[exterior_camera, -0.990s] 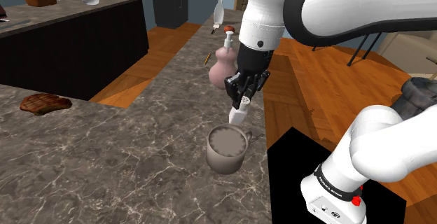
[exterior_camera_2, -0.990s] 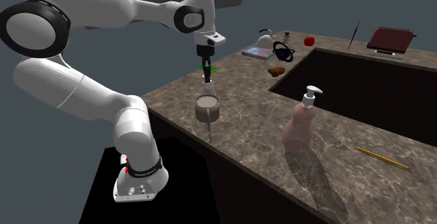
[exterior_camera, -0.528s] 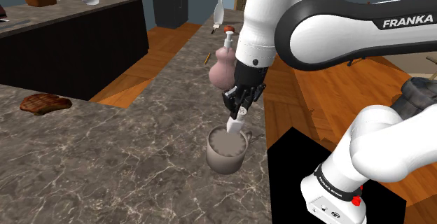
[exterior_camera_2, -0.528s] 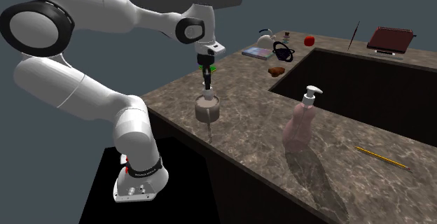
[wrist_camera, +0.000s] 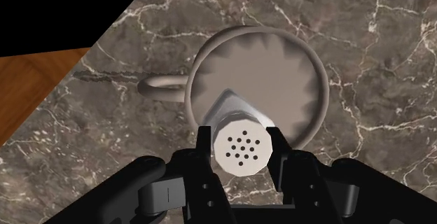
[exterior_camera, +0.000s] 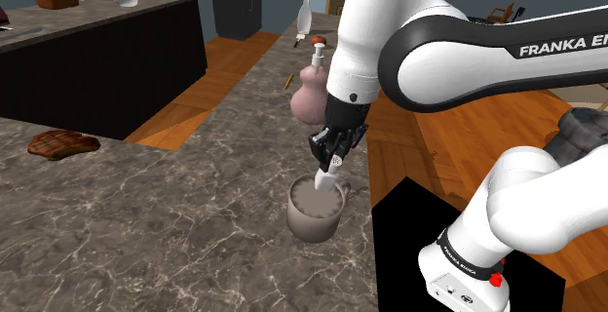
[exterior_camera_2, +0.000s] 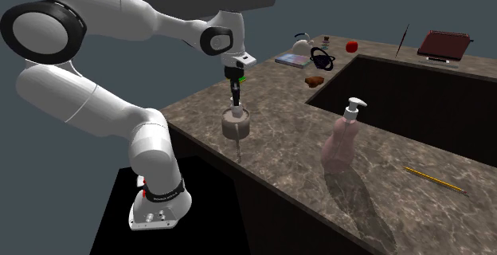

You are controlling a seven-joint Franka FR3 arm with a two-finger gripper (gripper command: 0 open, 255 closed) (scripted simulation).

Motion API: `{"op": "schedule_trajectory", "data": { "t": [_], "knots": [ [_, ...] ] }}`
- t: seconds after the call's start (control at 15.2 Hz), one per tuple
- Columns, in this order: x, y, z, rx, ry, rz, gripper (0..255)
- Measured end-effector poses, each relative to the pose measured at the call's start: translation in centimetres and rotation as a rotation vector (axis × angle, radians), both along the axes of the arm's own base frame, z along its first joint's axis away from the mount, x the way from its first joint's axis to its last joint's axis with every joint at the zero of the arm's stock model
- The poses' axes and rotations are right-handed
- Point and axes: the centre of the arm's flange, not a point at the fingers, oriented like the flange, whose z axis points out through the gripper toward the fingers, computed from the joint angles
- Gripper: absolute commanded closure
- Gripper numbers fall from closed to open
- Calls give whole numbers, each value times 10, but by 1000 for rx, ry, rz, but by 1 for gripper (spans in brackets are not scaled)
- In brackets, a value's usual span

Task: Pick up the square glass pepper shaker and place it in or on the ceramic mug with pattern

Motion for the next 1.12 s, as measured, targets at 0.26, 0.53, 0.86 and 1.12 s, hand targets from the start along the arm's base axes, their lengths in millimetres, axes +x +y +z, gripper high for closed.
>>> {"op": "schedule_trajectory", "data": {
  "t": [0.26,0.53,0.86,1.12],
  "knots": [
    [0,0,0,0,0,0,0],
    [0,0,0,0,0,0,0],
    [-1,1,43,1,-1,0,0],
    [-1,-1,49,0,0,0,0]
  ]
}}
